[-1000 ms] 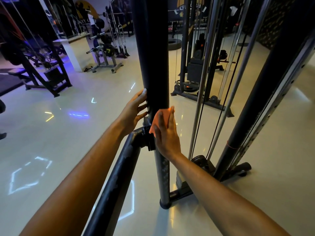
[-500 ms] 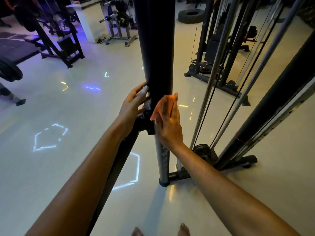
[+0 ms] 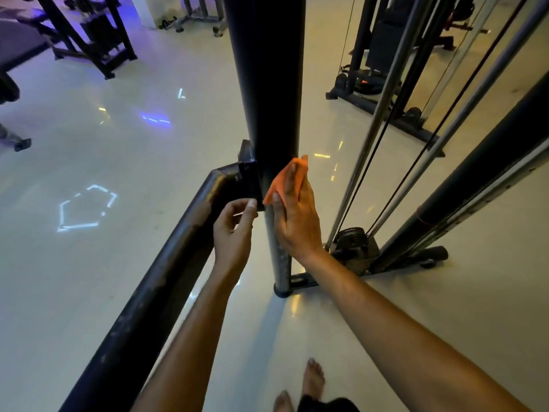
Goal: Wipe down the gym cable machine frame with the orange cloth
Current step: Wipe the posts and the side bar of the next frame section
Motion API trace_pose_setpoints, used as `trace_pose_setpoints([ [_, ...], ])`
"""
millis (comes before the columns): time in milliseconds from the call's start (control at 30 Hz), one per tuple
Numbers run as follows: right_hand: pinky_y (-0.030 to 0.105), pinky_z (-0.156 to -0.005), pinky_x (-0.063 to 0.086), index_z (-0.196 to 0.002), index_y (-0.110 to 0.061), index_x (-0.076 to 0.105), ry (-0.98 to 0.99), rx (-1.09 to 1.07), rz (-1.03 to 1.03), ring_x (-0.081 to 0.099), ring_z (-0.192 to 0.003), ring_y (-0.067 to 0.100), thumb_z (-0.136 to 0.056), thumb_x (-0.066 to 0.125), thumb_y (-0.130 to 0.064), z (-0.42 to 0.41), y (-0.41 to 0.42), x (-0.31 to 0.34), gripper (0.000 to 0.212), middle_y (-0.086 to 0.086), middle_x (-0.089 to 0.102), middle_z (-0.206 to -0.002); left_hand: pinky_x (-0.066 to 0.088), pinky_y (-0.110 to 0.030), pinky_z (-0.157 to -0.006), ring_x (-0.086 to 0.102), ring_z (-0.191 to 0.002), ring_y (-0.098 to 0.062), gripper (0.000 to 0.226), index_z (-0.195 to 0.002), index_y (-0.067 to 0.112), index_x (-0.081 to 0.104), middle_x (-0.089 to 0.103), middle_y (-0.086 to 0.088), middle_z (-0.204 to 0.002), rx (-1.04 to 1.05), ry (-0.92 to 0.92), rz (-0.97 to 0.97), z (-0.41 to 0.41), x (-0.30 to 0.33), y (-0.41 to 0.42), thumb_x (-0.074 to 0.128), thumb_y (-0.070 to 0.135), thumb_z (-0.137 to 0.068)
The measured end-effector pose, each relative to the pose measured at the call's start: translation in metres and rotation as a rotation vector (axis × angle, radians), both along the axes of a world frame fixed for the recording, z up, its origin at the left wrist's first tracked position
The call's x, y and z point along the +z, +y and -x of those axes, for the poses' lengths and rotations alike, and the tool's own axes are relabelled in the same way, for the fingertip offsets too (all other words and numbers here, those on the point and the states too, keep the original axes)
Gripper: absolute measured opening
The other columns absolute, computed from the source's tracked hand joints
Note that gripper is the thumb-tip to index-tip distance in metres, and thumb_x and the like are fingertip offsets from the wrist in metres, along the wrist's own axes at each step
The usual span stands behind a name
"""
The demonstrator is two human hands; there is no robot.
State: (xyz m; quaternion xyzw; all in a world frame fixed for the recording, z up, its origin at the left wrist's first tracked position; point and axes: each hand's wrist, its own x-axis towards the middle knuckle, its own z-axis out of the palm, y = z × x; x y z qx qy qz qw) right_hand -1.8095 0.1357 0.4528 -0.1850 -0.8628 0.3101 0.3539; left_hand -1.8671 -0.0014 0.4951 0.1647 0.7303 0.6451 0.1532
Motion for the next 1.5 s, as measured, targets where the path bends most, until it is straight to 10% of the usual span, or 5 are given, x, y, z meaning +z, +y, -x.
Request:
trace_pose_setpoints([
  [233,0.063,-0.119,0.047,-0.164,-0.055,-0.022,-0.026,0.130,-0.195,0.011,-0.167,0.042,-0.113,0.037,-0.059,-0.006,0.019,-0.094,0.078,0.013,-0.013,-0.181,0.050,-0.049,-0.112,0.063,-0.129,-0.021,0.025,-0.121,0.038,0.064,0.070,0.003,-0.131,-0.024,-0.224,0.001,0.032,-0.097,0.018,0.066,0.054,-0.101],
  [567,0.064,-0.116,0.049,-0.167,-0.053,-0.016,0.236,0.123,-0.410,0.006,-0.169,0.036,-0.115,0.046,-0.046,0.023,0.050,-0.169,0.082,0.007,-0.019,-0.181,0.050,-0.033,-0.104,0.066,-0.125,-0.007,0.049,-0.145,0.036,0.061,0.070,0.015,-0.139,-0.337,0.074,-0.189,0.058,-0.163,0.057,0.031,0.057,-0.113],
  [800,0.065,-0.107,0.055,-0.174,-0.039,0.006,0.416,0.143,-0.533,0.012,-0.168,0.031,-0.117,0.043,-0.035,0.028,0.071,-0.102,0.068,-0.010,-0.020,-0.180,0.049,-0.042,-0.106,0.068,-0.118,-0.024,0.053,-0.128,0.029,0.072,0.075,0.008,-0.127,-0.310,0.190,-0.336,0.077,-0.189,0.062,0.036,0.064,-0.110],
  [967,0.063,-0.109,0.054,-0.169,-0.054,-0.008,0.309,0.139,-0.541,0.016,-0.168,0.026,-0.117,0.040,-0.041,0.009,0.064,-0.181,0.071,-0.022,-0.022,-0.177,0.051,-0.041,-0.101,0.068,-0.118,-0.022,0.063,-0.137,0.032,0.069,0.076,0.009,-0.128,-0.316,0.218,-0.427,0.075,-0.203,0.063,0.036,0.073,-0.103],
  [1500,0.061,-0.096,0.060,-0.163,-0.054,-0.025,0.312,0.152,-0.638,0.025,-0.163,0.040,-0.116,0.027,-0.045,0.018,0.075,-0.116,0.071,-0.030,-0.035,-0.170,0.055,-0.040,-0.102,0.070,-0.122,-0.021,0.059,-0.138,0.028,0.067,0.076,0.002,-0.129,-0.337,0.251,-0.408,0.086,-0.211,0.066,0.041,0.069,-0.104],
])
